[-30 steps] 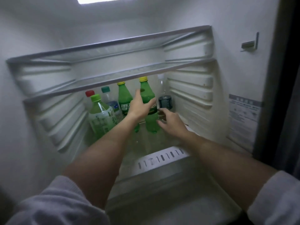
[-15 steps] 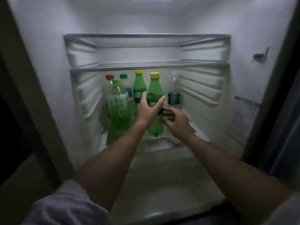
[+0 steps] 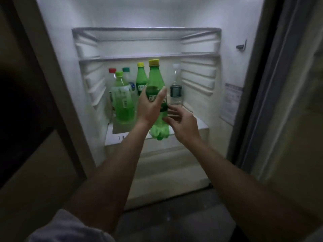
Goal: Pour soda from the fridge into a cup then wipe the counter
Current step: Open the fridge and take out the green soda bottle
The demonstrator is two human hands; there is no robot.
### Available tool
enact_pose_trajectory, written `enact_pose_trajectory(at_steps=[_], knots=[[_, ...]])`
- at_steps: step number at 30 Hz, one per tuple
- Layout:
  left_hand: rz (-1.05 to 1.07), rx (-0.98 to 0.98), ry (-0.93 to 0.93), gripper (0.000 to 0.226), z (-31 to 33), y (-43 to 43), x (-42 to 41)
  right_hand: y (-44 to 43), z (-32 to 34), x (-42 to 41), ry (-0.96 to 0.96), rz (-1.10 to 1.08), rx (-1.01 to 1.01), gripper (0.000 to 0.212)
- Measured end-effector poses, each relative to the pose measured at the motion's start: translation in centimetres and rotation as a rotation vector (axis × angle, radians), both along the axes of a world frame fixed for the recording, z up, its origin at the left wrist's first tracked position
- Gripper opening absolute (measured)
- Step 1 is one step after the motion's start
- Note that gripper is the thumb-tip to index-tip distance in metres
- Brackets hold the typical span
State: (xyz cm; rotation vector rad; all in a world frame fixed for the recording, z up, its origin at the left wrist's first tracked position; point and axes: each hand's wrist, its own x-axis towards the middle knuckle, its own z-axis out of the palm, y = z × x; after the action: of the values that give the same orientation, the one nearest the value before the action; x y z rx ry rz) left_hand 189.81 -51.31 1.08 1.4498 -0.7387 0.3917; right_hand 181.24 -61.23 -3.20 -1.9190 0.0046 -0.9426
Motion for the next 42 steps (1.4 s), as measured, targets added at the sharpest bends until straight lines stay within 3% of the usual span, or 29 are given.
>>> enact_pose_trajectory(at_steps=[12,20,24,28,37,42], knots=[[0.021,-0.033,0.049,0.052,-2.7,5.1,-17.2,2.5,-4.6,-15.3,-0.167,0.293,0.028,0.042],[0.079,-0.084,0.034,0.034,-1.9,7.0,-27.5,4.0,-4.1,-24.3,-0.183,0.376,0.041,0.041],[0.069,-0.12,0.035,0.028,-1.2,7.0,-32.2,4.1,-3.2,-28.5,-0.184,0.351,0.036,0.042],[-0.002,-0.108,0.056,0.037,-1.3,7.1,-36.6,4.3,-3.0,-33.7,-0.126,0.303,0.05,0.043],[-0.221,-0.181,0.131,0.037,-5.3,4.8,-47.1,3.9,-5.3,-47.5,0.015,0.114,0.078,0.045],[-0.395,-0.131,0.164,0.035,-4.5,0.7,-53.5,1.3,-4.8,-55.4,-0.011,-0.042,0.133,0.038]])
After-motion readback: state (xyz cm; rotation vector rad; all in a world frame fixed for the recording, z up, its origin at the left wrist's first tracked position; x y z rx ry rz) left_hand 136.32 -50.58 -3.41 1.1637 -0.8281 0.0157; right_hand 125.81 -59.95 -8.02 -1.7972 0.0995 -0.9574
